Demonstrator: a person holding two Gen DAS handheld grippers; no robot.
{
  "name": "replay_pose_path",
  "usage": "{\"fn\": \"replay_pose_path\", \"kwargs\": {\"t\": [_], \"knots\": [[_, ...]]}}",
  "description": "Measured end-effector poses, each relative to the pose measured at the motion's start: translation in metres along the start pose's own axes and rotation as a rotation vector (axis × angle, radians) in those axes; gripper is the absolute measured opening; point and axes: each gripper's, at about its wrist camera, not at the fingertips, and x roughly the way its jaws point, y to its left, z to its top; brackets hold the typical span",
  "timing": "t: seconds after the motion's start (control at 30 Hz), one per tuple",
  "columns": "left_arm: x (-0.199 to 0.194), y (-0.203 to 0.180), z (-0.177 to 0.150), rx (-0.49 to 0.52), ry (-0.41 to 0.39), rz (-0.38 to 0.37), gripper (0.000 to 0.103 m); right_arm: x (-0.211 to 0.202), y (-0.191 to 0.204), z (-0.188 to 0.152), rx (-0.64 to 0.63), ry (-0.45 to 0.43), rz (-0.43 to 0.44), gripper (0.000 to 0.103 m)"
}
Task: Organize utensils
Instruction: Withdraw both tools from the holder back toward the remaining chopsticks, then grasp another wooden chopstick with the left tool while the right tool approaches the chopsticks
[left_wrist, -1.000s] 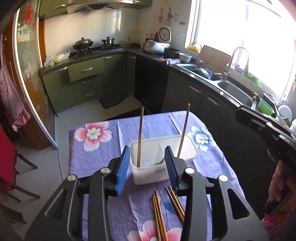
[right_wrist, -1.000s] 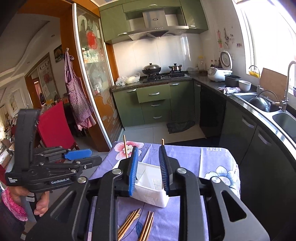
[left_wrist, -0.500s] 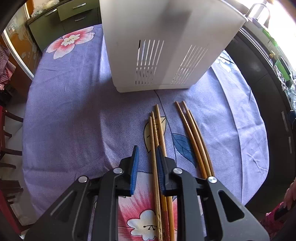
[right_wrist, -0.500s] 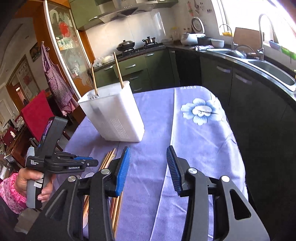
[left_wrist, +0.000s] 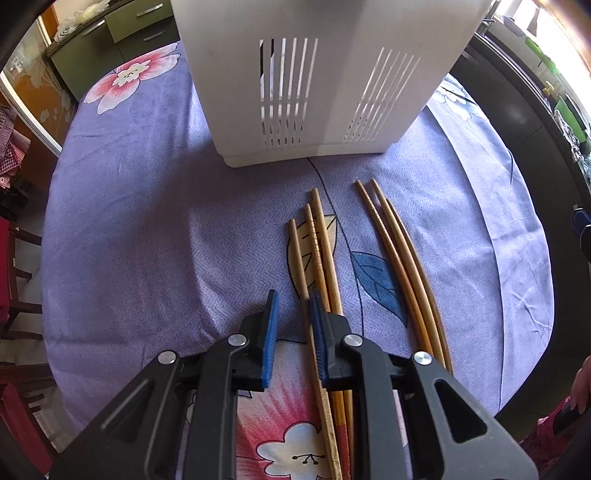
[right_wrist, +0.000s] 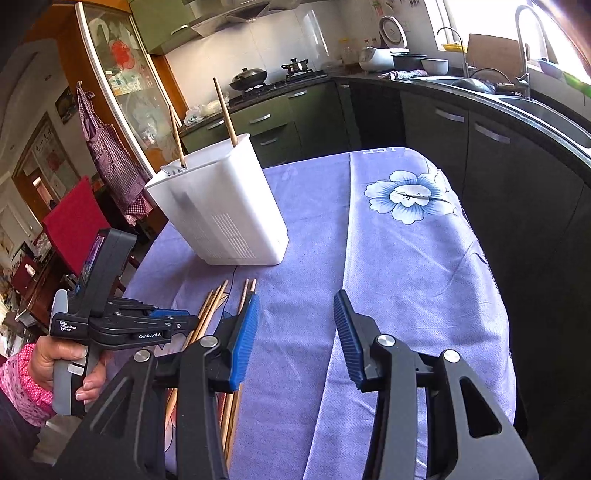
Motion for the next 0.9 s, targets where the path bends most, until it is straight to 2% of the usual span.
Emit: {"fn": "replay_pose_path", "kwargs": {"t": [0.13,0.3,0.37,0.5,0.63,0.9], "knots": [[0.004,-0.007,-0.001,0.015,-0.005,0.037,0.007,0.014,0.011,-0.001,-0.028,0.036,-0.007,0.042],[0.001,-0.002,-0.002,0.002,-0.017,0.025,0.005,0.054,0.03,-0.004,-0.1,0.138,-0.021,0.042],[-0.008,0.004,-0.004,0.001,-0.051,0.03,0.005,0.074,0.036,-0.005,-0.122,0.182,-0.031,0.042],[-0.03,0.01,-0.011,0.003,-0.12,0.032,0.005,0.109,0.044,-0.01,-0.155,0.256,-0.04,0.034],[-0.048,0.019,-0.015,0.017,-0.172,0.042,0.005,0.127,0.049,-0.014,-0.168,0.289,-0.056,0.034],[-0.048,0.024,-0.02,0.014,-0.171,0.008,0.005,0.137,0.065,-0.018,-0.233,0.308,-0.117,0.034]]}}
